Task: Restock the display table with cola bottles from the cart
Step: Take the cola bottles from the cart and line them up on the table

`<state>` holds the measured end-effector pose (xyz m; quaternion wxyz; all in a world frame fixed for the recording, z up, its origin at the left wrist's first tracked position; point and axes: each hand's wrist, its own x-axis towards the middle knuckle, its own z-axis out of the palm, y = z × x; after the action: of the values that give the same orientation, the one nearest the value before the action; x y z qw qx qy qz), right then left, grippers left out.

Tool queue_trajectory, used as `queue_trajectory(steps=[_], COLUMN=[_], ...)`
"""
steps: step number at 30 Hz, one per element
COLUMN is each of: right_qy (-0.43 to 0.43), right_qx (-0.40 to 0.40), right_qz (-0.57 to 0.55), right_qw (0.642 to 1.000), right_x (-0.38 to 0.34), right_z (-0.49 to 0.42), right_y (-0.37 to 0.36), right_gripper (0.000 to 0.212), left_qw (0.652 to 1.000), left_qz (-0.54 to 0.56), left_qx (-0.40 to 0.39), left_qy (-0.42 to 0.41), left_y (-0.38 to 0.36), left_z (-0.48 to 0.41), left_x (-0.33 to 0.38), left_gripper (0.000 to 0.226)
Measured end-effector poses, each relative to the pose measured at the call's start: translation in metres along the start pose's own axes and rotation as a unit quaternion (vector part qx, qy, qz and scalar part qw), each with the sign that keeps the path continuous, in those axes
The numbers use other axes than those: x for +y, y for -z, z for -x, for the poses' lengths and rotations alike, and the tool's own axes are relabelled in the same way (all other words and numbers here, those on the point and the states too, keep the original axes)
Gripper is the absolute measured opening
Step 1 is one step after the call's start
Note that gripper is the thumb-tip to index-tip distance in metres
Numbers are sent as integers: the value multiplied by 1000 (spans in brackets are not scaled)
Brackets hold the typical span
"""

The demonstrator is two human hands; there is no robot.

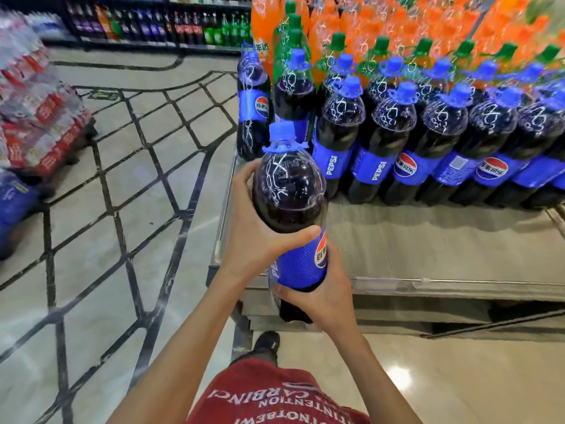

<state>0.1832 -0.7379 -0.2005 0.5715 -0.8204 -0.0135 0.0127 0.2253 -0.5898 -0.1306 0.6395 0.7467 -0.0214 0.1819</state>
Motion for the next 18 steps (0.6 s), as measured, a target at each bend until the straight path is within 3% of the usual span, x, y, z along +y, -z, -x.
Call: queue_trajectory(steps=[18], right_qy=[-25], right_qx=[51], right_qz=[1], right_qw=[998], right_x=[15], right_z=[-134], right_y=[-79], right_gripper=[92], left_qw=[995], left_qz=[-39], left_qx=[-88], left_qy=[-8], left_y=[29], left_z=[-130], left_x=[-76], left_gripper=[112])
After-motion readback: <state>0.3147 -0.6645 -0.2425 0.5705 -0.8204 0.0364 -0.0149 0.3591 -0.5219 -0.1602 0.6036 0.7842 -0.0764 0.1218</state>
